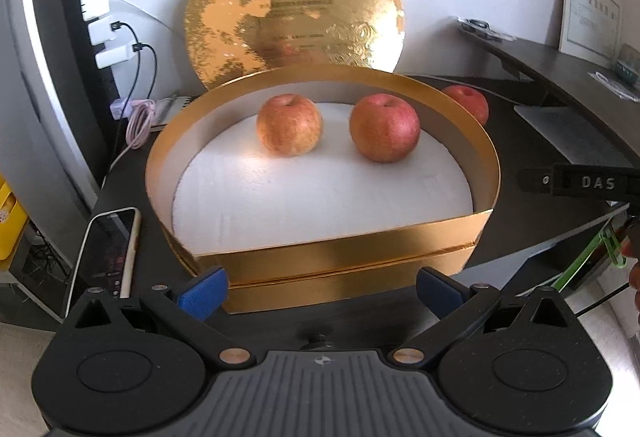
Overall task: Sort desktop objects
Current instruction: 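Withdraw the right tool toward the last red apple, then close the right tool around the last red apple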
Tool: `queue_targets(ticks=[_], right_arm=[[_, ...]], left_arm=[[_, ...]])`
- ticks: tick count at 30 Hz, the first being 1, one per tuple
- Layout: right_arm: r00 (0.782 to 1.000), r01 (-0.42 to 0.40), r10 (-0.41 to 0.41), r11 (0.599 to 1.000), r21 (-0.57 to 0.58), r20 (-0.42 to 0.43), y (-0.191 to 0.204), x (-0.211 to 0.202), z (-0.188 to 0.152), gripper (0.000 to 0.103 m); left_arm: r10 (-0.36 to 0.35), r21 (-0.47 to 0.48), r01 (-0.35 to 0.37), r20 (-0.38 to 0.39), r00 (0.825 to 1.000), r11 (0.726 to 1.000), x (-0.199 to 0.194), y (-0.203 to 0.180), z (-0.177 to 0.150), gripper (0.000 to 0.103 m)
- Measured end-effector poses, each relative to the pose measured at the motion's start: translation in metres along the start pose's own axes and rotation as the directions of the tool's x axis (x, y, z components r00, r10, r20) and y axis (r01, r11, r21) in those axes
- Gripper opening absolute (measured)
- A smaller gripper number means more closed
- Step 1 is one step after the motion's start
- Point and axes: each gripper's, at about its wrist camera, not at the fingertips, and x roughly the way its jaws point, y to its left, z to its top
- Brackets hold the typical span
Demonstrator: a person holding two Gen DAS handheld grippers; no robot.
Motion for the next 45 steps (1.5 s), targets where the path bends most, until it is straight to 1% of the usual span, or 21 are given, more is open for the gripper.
queue_targets(ticks=[2, 6, 10, 13, 16, 18, 21, 24, 26, 31, 33, 36, 38, 42, 43, 45], right_arm=[[1.000, -0.006, 0.006, 1.000, 0.025, 0.014, -0.009, 0.000, -0.002, 0.101], [0.998, 0.003, -0.008, 0.996, 0.086, 0.057, -0.027, 0.004, 0.004, 0.101], [0.997, -0.006, -0.003, 0.993, 0.117, 0.079, -0.042, 0.019, 0.014, 0.101], [0.994, -0.028, 0.017, 0.994, 0.102, 0.104, -0.048, 0.035, 0.026, 0.100], [0.988, -0.060, 0.052, 0.997, 0.056, 0.143, -0.055, 0.057, 0.040, 0.099], [0.984, -0.063, 0.059, 0.998, 0.022, 0.168, -0.059, 0.073, 0.050, 0.099], [0.980, -0.077, 0.073, 0.997, 0.016, 0.187, -0.071, 0.097, 0.065, 0.098], [0.982, -0.099, 0.086, 0.993, 0.066, 0.170, -0.080, 0.121, 0.081, 0.098], [0.984, -0.103, 0.089, 0.991, 0.083, 0.155, -0.079, 0.136, 0.090, 0.098], [0.994, -0.051, 0.041, 0.994, 0.100, 0.096, -0.070, 0.177, 0.110, 0.099], [0.996, -0.048, 0.040, 0.993, 0.109, 0.074, -0.068, 0.192, 0.115, 0.099], [0.999, -0.044, 0.040, 0.992, 0.115, 0.036, -0.064, 0.213, 0.121, 0.100], [0.999, -0.027, 0.025, 0.994, 0.107, 0.028, -0.062, 0.222, 0.122, 0.099], [1.000, -0.015, 0.015, 0.993, 0.114, 0.000, -0.063, 0.238, 0.124, 0.097], [1.000, -0.012, 0.013, 0.992, 0.122, -0.010, -0.065, 0.242, 0.125, 0.095], [0.999, -0.010, 0.015, 0.992, 0.125, -0.039, -0.066, 0.250, 0.124, 0.095]], left_arm=[[0.001, 0.007, -0.001, -0.001, 1.000, 1.000, 0.002, -0.003, 0.002, 0.102], [-0.005, 0.013, 0.005, 0.009, 1.000, 1.000, 0.004, -0.007, 0.006, 0.102], [-0.032, 0.022, 0.031, 0.020, 0.999, 0.999, 0.007, -0.009, 0.010, 0.102], [-0.054, 0.025, 0.053, 0.029, 0.998, 0.998, 0.011, -0.012, 0.015, 0.102], [-0.060, 0.029, 0.059, 0.031, 0.998, 0.998, 0.015, -0.011, 0.018, 0.102], [-0.063, 0.031, 0.062, 0.033, 0.997, 0.998, 0.018, -0.010, 0.021, 0.102], [-0.061, 0.031, 0.060, 0.033, 0.998, 0.998, 0.024, -0.009, 0.027, 0.102], [-0.057, 0.029, 0.056, 0.026, 0.998, 0.998, 0.030, -0.010, 0.033, 0.102], [-0.057, 0.029, 0.057, 0.023, 0.998, 0.998, 0.035, -0.011, 0.037, 0.102], [-0.073, 0.032, 0.073, 0.015, 0.997, 0.997, 0.043, -0.012, 0.040, 0.102], [-0.076, 0.034, 0.075, 0.010, 0.997, 0.997, 0.046, -0.012, 0.040, 0.102], [-0.071, 0.029, 0.071, 0.004, 0.997, 0.997, 0.049, -0.009, 0.041, 0.102], [-0.067, 0.023, 0.067, 0.003, 0.998, 0.997, 0.051, -0.006, 0.042, 0.102], [-0.068, 0.014, 0.068, 0.003, 0.998, 0.998, 0.052, -0.003, 0.042, 0.102], [-0.069, 0.013, 0.069, 0.003, 0.998, 0.998, 0.052, -0.003, 0.042, 0.102], [-0.071, 0.011, 0.071, 0.002, 0.998, 0.997, 0.053, -0.002, 0.042, 0.102]])
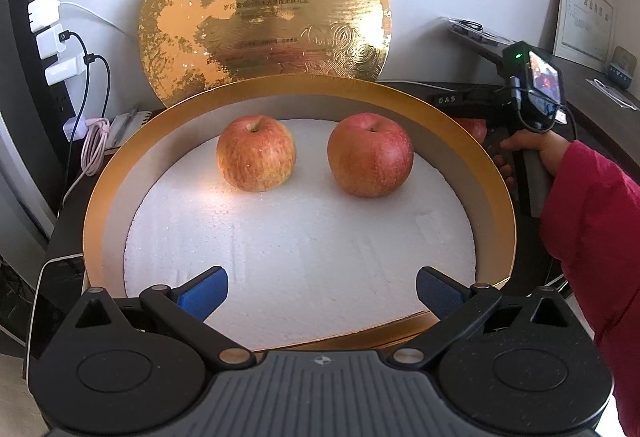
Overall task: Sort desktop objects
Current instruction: 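Close the right tool around the last red apple, then lift the apple with the right tool toward the gold box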
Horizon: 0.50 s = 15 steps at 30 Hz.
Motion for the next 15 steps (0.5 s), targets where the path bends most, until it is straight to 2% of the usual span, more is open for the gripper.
queue_targets(ticks=[5, 15], right_arm=[[1.000, 0.028, -0.028, 0.999, -0.016, -0.010, 0.001, 0.005, -0.002, 0.091], [0.994, 0.104, -0.105, 0.993, -0.056, -0.020, -0.013, -0.022, -0.018, 0.091]], left_arm=[[0.001, -0.005, -0.001, -0.002, 1.000, 1.000, 0.001, 0.003, 0.001, 0.102], [-0.027, -0.007, 0.027, 0.000, 1.000, 1.000, -0.005, 0.001, -0.003, 0.102]])
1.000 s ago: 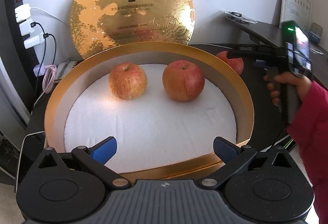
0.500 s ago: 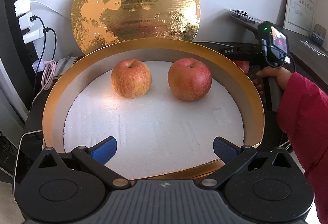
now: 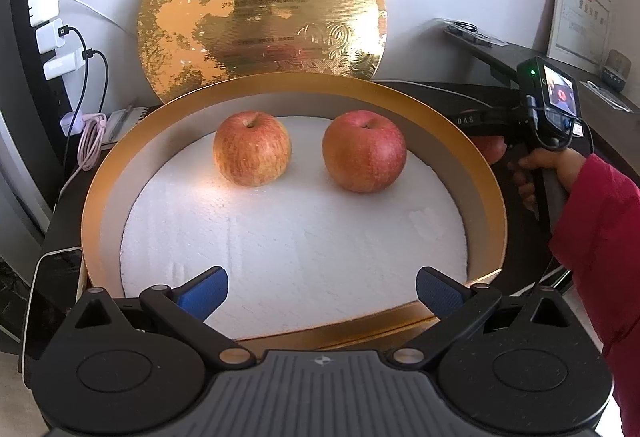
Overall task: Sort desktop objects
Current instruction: 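Lift the apple with the right tool toward the gold box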
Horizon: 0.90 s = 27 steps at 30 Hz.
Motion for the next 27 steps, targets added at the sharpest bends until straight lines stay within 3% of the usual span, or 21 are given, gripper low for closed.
queue_targets(ticks=[10, 19, 27], right_arm=[[0.994, -0.016, 0.016, 1.000, -0.002, 0.109, 0.009, -0.054, 0.002, 0.091], [0.976, -0.082, 0.101, 0.991, -0.103, 0.191, 0.061, -0.135, -0.002, 0.091], [0.972, -0.153, 0.189, 0.960, -0.233, 0.140, 0.124, -0.175, -0.043, 0.091]], left_arm=[[-0.004, 0.001, 0.004, 0.013, 1.000, 1.000, -0.016, 0.000, -0.007, 0.102], [0.032, -0.030, -0.031, 0.028, 0.999, 0.999, -0.032, 0.015, -0.021, 0.102], [0.040, -0.063, -0.037, 0.040, 0.998, 0.997, -0.053, 0.036, -0.040, 0.102]])
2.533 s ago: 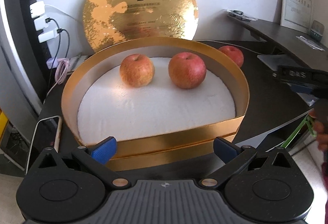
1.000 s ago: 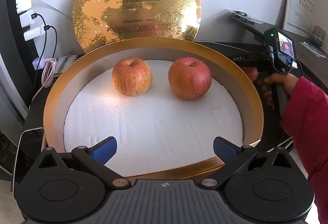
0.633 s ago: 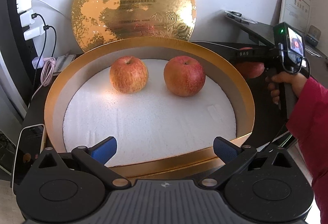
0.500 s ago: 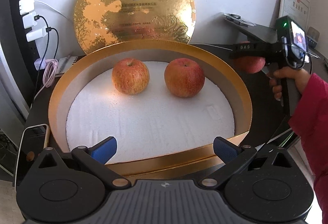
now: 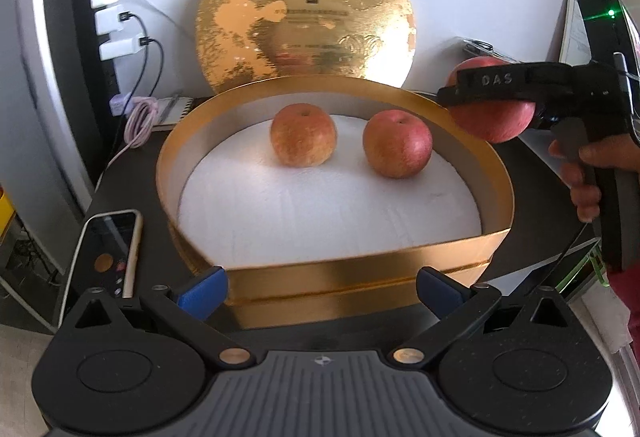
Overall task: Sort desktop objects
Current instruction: 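Lift the apple with the right tool toward the gold box, then lower the apple onto the white foam and open the right tool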
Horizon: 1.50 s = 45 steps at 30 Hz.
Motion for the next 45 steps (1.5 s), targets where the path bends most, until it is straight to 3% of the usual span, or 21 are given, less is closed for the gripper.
queue_targets(ticks=[6, 17, 36, 45], right_arm=[[0.993, -0.088, 0.083, 0.995, -0.056, -0.089, 0.047, 0.008, -0.018, 0.091], [0.970, -0.114, 0.080, 0.983, -0.142, -0.229, 0.106, 0.050, -0.040, 0.091], [0.933, -0.035, -0.045, 0.976, -0.215, -0.357, 0.126, 0.098, -0.044, 0.091], [0.901, -0.067, -0.025, 0.978, -0.196, -0.434, 0.122, 0.107, -0.043, 0.091]], left_arm=[[0.022, -0.036, -0.022, -0.003, 1.000, 0.999, -0.009, 0.021, -0.011, 0.102], [0.033, -0.098, -0.035, -0.025, 0.999, 0.995, -0.006, 0.053, -0.020, 0.102], [0.010, -0.101, -0.016, -0.057, 0.998, 0.995, 0.002, 0.061, -0.031, 0.102], [0.008, -0.094, -0.013, -0.059, 0.998, 0.995, -0.004, 0.056, -0.033, 0.102]])
